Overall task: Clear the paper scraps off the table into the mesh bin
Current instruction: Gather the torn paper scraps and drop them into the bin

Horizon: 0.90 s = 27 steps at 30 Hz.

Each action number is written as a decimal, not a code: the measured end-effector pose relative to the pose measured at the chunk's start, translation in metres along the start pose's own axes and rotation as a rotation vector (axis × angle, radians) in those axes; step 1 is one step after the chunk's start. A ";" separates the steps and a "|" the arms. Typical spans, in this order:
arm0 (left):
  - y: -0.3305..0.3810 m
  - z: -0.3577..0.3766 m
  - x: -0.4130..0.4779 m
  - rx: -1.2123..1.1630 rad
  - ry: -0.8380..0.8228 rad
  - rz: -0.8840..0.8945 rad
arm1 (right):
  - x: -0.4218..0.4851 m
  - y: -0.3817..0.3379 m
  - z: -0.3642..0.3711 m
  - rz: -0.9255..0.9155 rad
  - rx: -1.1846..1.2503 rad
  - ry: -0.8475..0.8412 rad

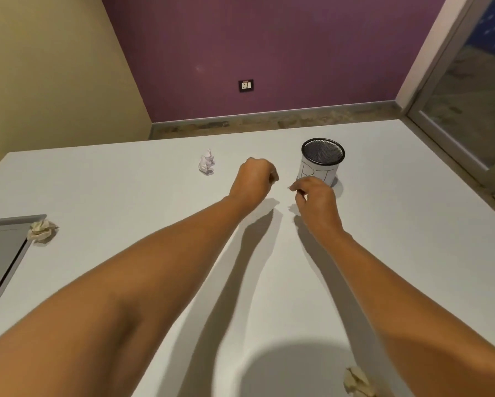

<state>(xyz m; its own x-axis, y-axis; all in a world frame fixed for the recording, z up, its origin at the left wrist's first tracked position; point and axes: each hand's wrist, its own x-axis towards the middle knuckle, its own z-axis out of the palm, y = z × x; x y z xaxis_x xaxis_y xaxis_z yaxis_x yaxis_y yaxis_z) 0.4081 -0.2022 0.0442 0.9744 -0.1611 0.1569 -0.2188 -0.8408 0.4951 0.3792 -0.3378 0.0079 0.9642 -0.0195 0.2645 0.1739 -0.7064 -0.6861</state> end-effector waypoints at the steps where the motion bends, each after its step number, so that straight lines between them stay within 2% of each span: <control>1: 0.011 0.000 0.012 -0.060 0.015 -0.007 | 0.011 0.001 -0.008 0.015 0.009 0.054; 6: 0.050 0.003 0.059 -0.377 0.047 -0.112 | 0.058 0.009 -0.031 0.193 0.033 0.251; 12: 0.065 0.011 0.083 -0.516 -0.068 -0.179 | 0.094 0.015 -0.041 0.333 0.063 0.225; 18: 0.069 0.011 0.084 -0.553 -0.173 -0.188 | 0.094 0.017 -0.043 0.339 0.096 0.252; 27: 0.054 -0.007 0.039 -0.533 -0.082 -0.227 | 0.051 0.000 -0.038 0.281 0.172 0.374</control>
<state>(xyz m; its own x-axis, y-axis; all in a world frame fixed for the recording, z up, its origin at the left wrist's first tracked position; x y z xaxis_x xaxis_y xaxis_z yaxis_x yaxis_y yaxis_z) 0.4343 -0.2503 0.0836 0.9961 -0.0648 -0.0593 0.0204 -0.4859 0.8738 0.4202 -0.3656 0.0473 0.8464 -0.4669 0.2563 -0.0219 -0.5112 -0.8592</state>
